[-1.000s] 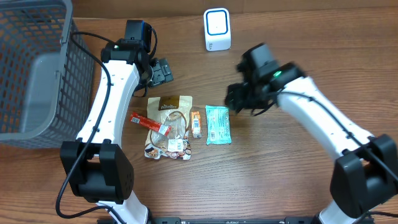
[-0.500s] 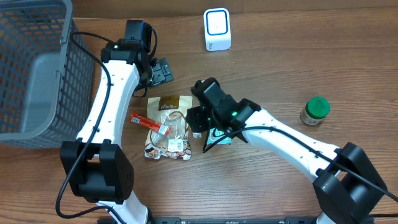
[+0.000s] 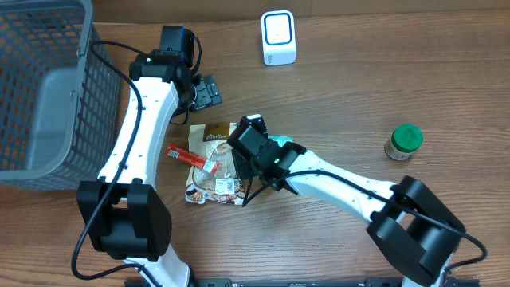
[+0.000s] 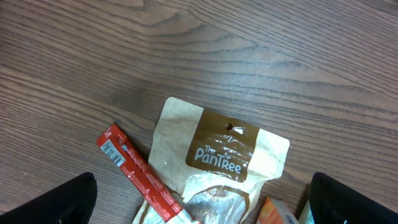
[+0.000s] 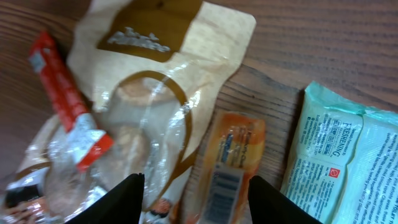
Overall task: Scan the item barcode
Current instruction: 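Move the right gripper over the small orange pack and grasp it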
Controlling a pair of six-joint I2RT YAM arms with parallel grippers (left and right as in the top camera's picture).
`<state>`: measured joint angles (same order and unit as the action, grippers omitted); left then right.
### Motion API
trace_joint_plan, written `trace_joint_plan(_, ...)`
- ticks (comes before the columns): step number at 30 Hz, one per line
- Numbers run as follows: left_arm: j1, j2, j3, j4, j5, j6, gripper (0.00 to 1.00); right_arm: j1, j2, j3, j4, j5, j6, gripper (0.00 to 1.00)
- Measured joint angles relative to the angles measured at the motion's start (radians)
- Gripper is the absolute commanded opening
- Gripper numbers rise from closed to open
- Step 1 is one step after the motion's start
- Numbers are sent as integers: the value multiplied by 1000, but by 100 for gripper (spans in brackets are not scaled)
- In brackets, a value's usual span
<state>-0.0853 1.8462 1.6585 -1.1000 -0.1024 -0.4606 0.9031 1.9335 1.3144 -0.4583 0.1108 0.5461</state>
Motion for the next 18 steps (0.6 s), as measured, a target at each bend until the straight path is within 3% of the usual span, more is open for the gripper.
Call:
trace_joint_plan(5, 0, 0, 0, 0, 0, 0, 100, 0, 30, 0, 2, 10, 1, 54)
trace_joint_plan(10, 0, 0, 0, 0, 0, 0, 100, 0, 30, 0, 10, 13, 1, 37)
trace_joint_plan(18, 0, 0, 0, 0, 0, 0, 100, 0, 30, 0, 5, 17, 4, 40)
